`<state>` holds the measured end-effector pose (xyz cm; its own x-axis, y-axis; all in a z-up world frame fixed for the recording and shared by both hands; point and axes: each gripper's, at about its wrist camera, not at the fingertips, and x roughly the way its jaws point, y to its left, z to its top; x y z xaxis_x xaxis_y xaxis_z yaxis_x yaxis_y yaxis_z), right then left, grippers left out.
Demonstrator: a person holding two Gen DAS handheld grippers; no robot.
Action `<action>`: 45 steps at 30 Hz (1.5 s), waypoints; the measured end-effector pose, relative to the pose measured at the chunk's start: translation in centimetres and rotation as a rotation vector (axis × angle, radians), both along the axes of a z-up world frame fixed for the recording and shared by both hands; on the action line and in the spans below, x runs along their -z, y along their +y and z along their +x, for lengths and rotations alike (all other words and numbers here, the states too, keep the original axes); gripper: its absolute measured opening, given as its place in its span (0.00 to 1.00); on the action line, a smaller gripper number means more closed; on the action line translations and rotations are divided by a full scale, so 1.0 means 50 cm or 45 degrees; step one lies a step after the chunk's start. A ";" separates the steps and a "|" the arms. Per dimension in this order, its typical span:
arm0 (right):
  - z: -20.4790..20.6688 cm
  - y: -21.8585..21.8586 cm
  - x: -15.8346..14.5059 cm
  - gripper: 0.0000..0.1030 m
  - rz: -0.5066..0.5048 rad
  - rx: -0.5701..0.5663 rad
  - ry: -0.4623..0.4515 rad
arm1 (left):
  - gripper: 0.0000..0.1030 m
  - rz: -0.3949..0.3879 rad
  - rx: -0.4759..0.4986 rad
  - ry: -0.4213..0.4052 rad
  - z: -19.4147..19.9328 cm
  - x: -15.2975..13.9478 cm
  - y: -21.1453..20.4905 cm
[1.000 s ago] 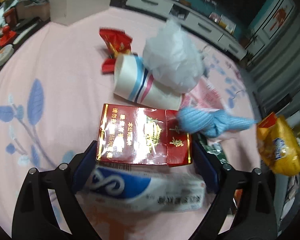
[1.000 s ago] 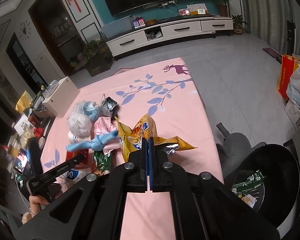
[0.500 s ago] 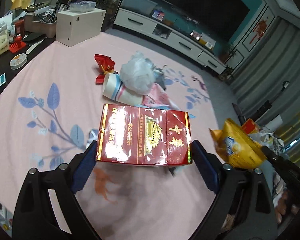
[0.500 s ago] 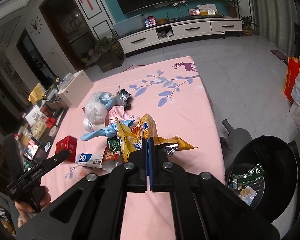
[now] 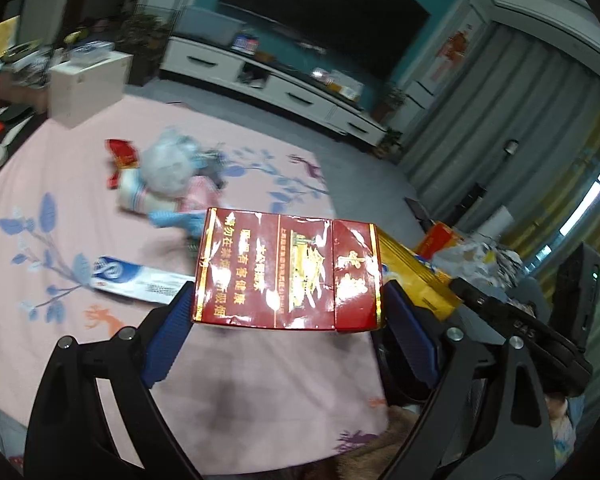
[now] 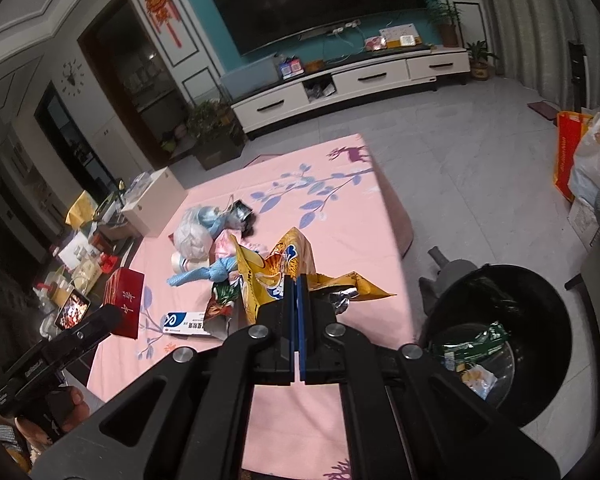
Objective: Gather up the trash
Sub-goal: 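Carry both items over the bin and open both tools to drop them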
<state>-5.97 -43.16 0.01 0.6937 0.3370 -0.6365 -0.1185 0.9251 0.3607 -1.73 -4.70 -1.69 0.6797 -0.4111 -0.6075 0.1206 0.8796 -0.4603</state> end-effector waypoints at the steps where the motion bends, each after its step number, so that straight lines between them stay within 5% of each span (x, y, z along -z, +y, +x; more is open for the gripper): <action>1: -0.004 -0.008 -0.002 0.02 0.003 0.012 -0.006 | 0.89 -0.008 0.033 -0.002 0.001 -0.004 -0.016; 23: -0.088 -0.232 0.006 0.02 0.060 0.361 -0.052 | 0.89 0.086 0.431 -0.011 0.023 -0.014 -0.308; 34: -0.099 -0.347 0.088 0.02 0.128 0.524 0.056 | 0.89 0.209 0.640 0.073 0.037 0.049 -0.480; 45: -0.063 -0.375 0.181 0.02 0.174 0.522 0.202 | 0.89 0.385 0.799 0.182 0.057 0.155 -0.596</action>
